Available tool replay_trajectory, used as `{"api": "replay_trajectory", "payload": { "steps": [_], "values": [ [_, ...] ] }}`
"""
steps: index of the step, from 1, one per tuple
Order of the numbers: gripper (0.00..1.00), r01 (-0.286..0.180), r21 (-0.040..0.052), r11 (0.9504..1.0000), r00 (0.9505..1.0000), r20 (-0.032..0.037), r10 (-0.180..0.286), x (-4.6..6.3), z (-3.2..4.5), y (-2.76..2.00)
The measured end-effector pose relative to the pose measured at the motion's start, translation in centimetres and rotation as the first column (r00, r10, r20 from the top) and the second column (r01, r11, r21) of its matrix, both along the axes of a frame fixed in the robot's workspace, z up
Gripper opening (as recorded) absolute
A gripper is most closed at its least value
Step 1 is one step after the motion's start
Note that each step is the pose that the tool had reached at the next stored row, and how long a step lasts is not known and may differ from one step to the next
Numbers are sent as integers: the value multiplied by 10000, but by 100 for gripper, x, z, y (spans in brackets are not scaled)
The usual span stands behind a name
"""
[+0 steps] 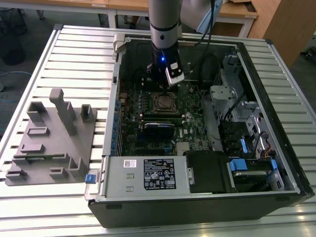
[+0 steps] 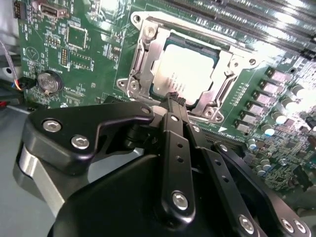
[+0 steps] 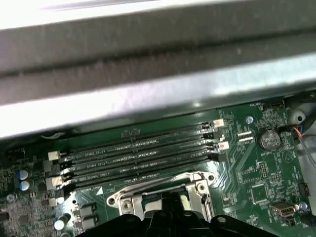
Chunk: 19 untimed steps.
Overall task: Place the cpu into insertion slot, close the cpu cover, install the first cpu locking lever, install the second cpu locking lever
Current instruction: 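Install the first cpu locking lever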
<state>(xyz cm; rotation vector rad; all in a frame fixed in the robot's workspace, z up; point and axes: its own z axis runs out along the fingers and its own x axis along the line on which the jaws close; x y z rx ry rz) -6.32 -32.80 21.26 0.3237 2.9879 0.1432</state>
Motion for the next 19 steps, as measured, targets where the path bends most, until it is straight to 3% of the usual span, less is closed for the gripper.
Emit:
{"api": "replay_trajectory", "payload": {
  "steps": [3,7,8,9,11,12,19],
  "values": [
    [10,0,-8,10000,10000,-6,0,0,0,-41],
    [10,1,-13,10000,10000,-17,-1,0,0,-43],
    [10,-1,-10,10000,10000,-75,1,2,-2,-43],
    [10,-1,-10,10000,9998,-186,0,4,-6,-43],
    [10,0,-11,10000,9988,-488,0,9,-13,-43],
    [10,0,-11,10000,9983,-586,-1,10,-14,-43],
    [10,-1,-28,10000,9982,-594,-1,47,-15,-43]
  ]
}}
